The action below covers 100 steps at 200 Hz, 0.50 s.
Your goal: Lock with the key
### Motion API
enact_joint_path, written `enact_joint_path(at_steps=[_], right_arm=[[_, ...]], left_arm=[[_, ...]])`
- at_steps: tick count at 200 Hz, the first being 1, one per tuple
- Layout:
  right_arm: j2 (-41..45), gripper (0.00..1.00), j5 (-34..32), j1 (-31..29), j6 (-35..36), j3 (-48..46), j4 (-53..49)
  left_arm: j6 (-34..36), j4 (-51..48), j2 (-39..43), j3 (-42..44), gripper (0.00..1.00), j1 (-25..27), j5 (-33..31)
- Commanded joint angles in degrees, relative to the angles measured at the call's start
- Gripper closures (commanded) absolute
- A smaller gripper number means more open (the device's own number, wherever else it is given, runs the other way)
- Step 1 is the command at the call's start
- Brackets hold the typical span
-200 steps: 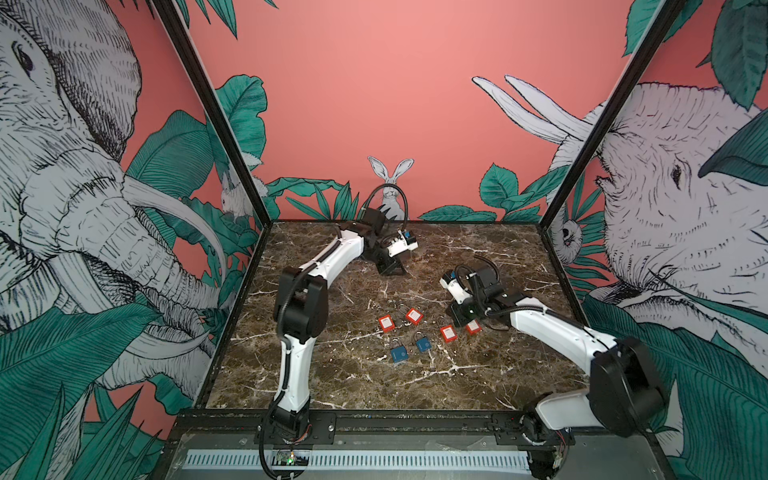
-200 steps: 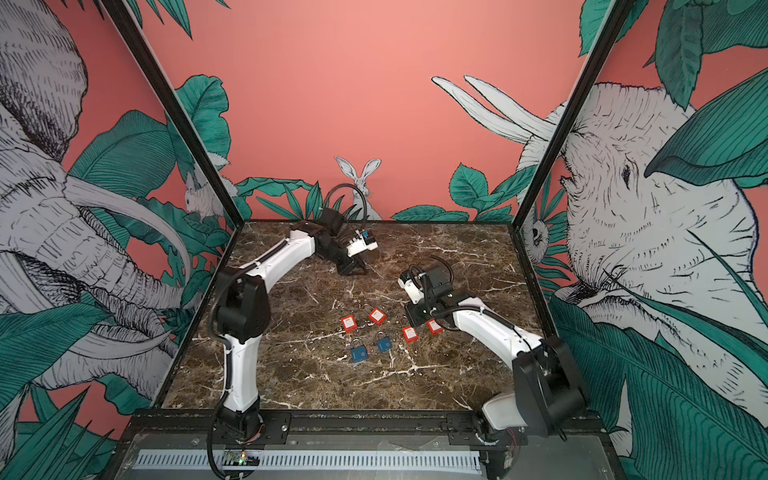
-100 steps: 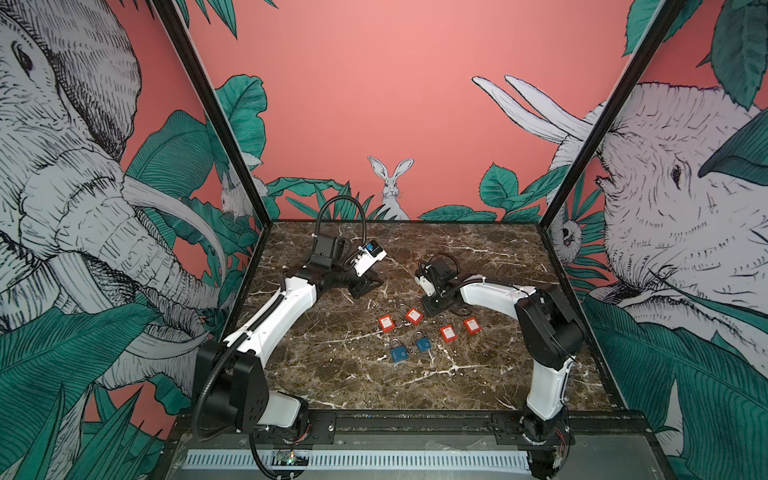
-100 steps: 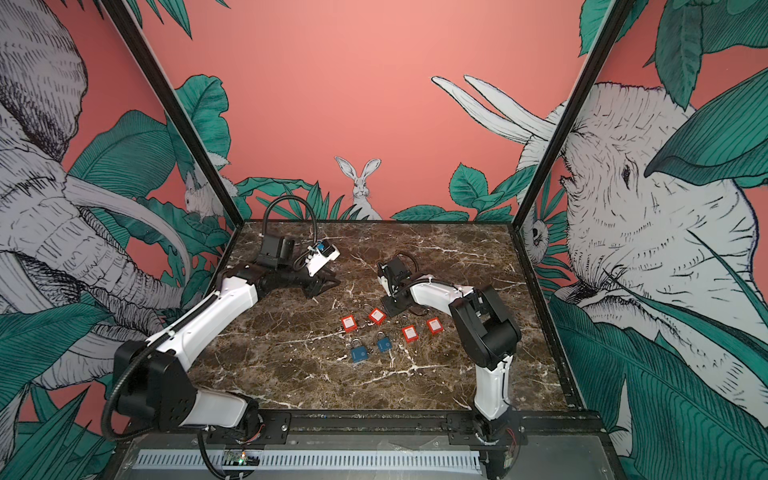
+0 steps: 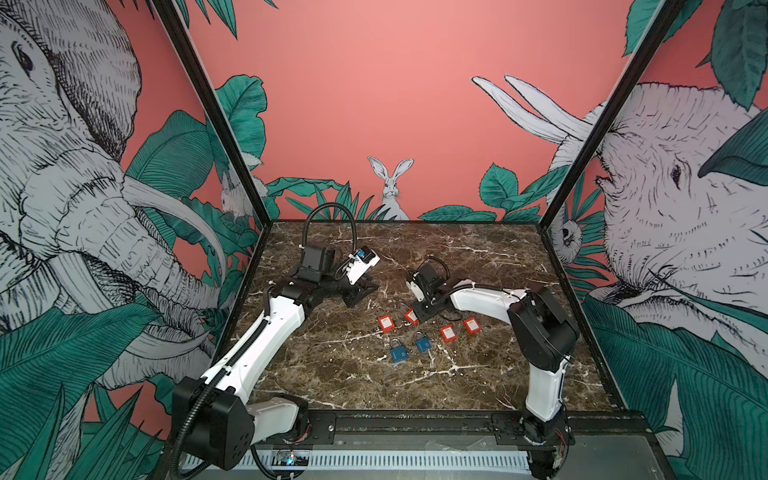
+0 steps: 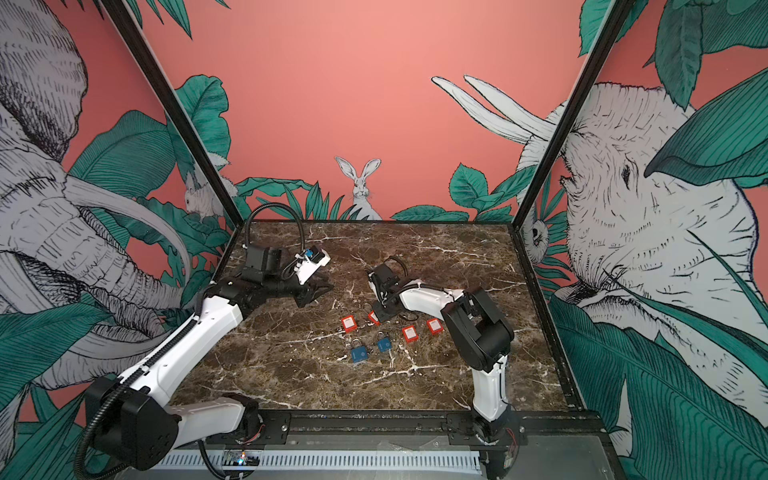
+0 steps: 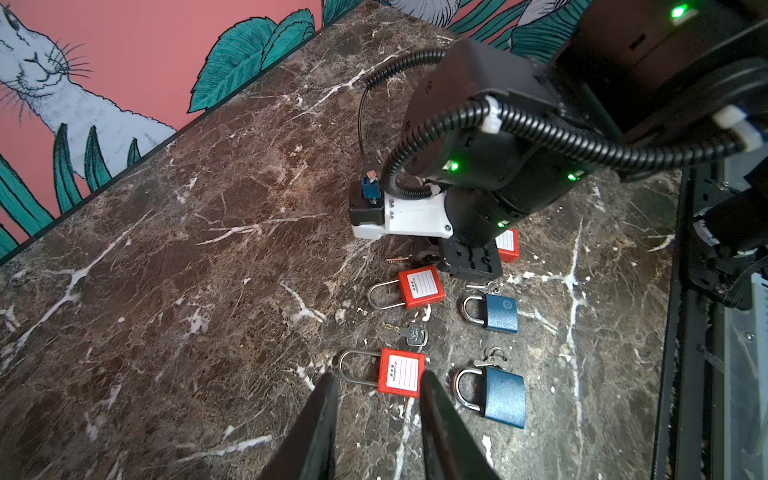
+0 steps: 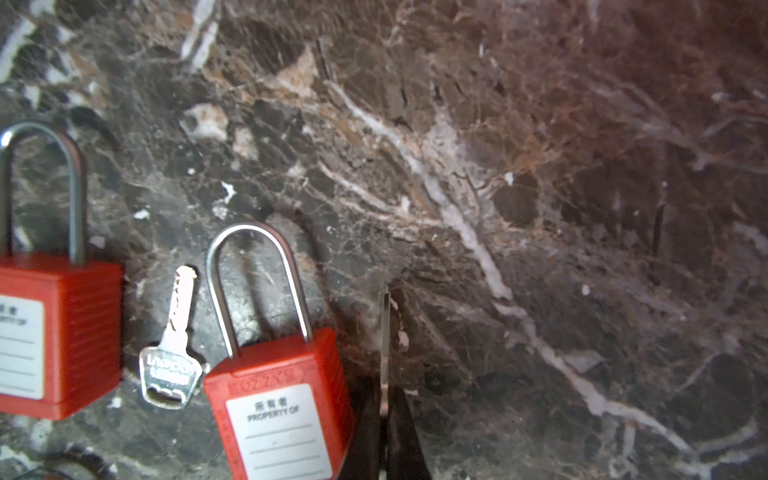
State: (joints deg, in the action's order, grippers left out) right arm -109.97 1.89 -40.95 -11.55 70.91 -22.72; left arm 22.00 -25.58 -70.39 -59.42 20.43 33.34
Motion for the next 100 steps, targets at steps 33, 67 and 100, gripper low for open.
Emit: enact_joint_path(at_steps=[33,67,100], right_arm=[[3.39,1.0,-3.42,-1.07,-9.09,-3.26,-1.54],[3.83,1.0,-6.95,-0.98,-10.03,-3.95,0.21],[1.35,1.0,-7.38,-0.87,-10.07,-2.96,2.43]], left_arm=[[-0.64,-0.88,1.74,1.99,0.65,-0.31,0.67],[-0.9,-0.4,2.93,3.05,0.64,-0.35,-0.16],[-1.08,0.98,4.67,5.12,0.64,-0.44,-1.54]])
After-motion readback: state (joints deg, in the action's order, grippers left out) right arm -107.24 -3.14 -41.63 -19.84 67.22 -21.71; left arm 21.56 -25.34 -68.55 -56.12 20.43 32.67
